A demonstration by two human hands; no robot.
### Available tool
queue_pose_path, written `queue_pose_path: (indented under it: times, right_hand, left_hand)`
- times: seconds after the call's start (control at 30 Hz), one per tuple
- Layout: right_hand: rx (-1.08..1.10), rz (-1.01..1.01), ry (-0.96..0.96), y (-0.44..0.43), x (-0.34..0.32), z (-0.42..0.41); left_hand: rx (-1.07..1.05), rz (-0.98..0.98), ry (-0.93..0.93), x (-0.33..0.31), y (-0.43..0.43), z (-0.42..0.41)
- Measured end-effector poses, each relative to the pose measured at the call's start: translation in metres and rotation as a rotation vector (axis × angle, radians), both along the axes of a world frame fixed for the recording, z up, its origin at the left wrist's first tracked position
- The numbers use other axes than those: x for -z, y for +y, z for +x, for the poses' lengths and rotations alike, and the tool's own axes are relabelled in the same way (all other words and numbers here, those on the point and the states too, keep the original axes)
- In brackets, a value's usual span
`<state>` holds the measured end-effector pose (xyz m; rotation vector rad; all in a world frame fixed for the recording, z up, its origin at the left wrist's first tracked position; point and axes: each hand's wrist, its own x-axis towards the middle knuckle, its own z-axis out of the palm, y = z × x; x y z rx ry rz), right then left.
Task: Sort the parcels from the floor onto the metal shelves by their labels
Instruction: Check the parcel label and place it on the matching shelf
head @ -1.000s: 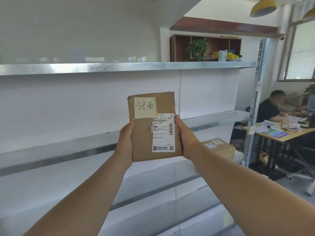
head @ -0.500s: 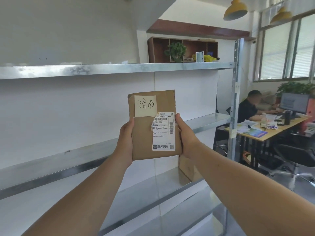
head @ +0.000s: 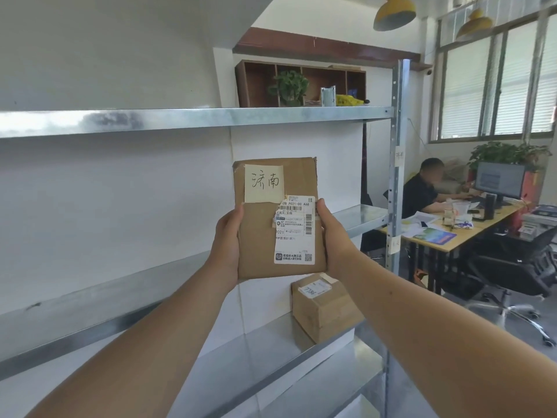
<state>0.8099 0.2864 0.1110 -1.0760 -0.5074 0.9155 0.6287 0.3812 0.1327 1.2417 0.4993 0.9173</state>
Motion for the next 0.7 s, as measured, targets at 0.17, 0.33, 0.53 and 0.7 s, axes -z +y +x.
queue_pose_path:
  times: [0.17, 0.33, 0.53, 0.7]
  right_hand:
    - [-0.029, -0.015, 0.001, 0.003, 0.001, 0.055]
    - [-0.086, 0.004, -0.064, -0.004, -0.006, 0.122]
    - [-0.197, 0.018, -0.108, -0.017, -0.025, 0.198]
    - [-0.245, -0.005, -0.124, -0.021, -0.026, 0.248]
  left_hand:
    - [-0.064, 0.045, 0.008, 0.001, 0.003, 0.054]
    - [-0.13, 0.052, -0.032, 0.007, -0.012, 0.118]
    - [-0.247, 0.013, -0.069, 0.001, -0.035, 0.194]
    - [-0.312, -0.006, -0.07, 0.008, -0.047, 0.24]
